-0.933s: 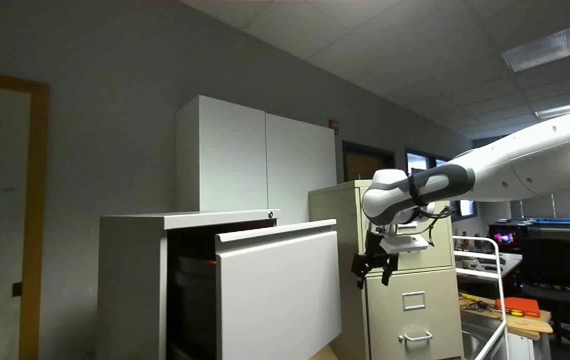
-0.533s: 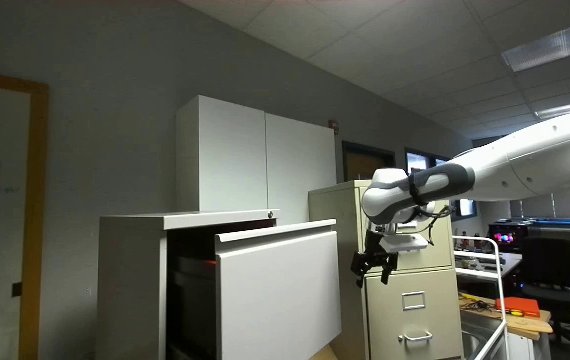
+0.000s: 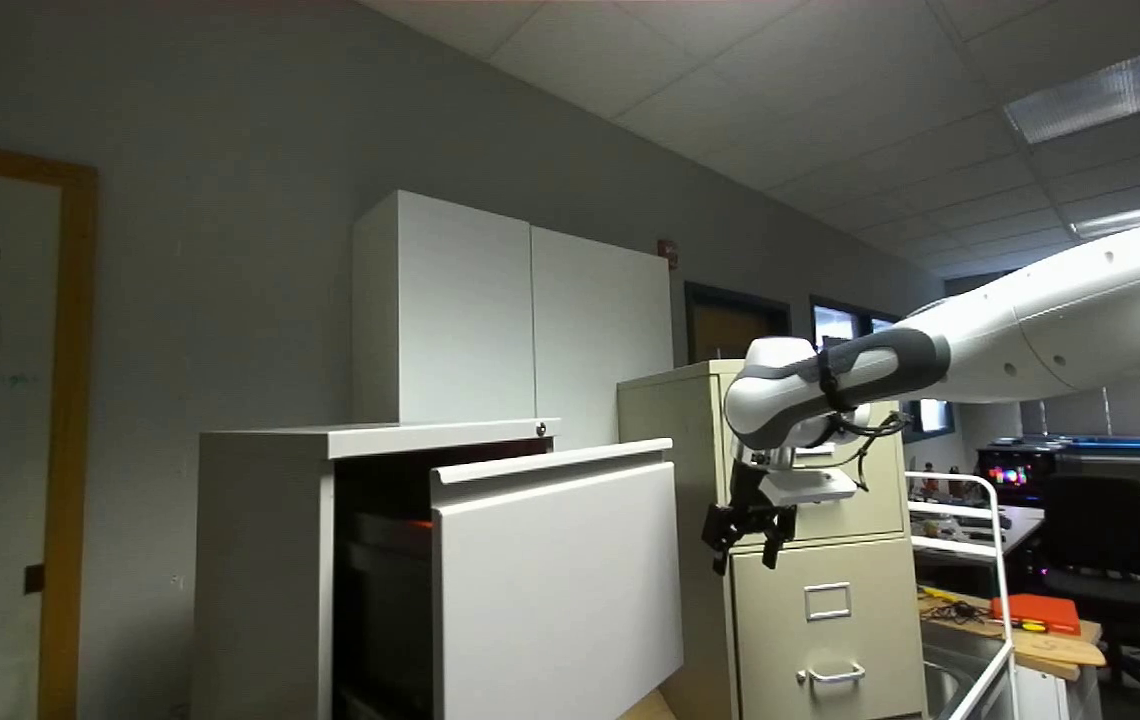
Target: Close the top drawer of the white file cabinet
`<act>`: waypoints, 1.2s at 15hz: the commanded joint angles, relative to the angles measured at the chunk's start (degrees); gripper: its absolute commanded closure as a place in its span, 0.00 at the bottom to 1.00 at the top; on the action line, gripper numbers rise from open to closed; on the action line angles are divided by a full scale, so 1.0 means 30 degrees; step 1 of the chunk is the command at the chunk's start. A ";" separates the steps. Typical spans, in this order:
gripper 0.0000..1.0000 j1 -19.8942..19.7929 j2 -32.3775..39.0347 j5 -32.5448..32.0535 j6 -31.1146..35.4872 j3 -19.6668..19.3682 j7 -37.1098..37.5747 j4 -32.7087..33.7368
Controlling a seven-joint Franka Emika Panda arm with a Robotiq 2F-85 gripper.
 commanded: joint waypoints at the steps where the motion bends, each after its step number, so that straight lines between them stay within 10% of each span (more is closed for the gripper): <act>1: 0.00 -0.0234 -0.0879 -0.0090 0.0092 0.0213 0.0422 -0.0567; 6: 0.05 -0.0252 -0.2477 0.0191 -0.0080 0.0394 0.0961 -0.1672; 7: 0.25 -0.0210 -0.2770 0.0319 -0.0170 0.0438 0.1040 -0.1871; 18: 0.98 0.1223 -0.7029 0.1976 0.1453 0.1815 0.0687 -0.4581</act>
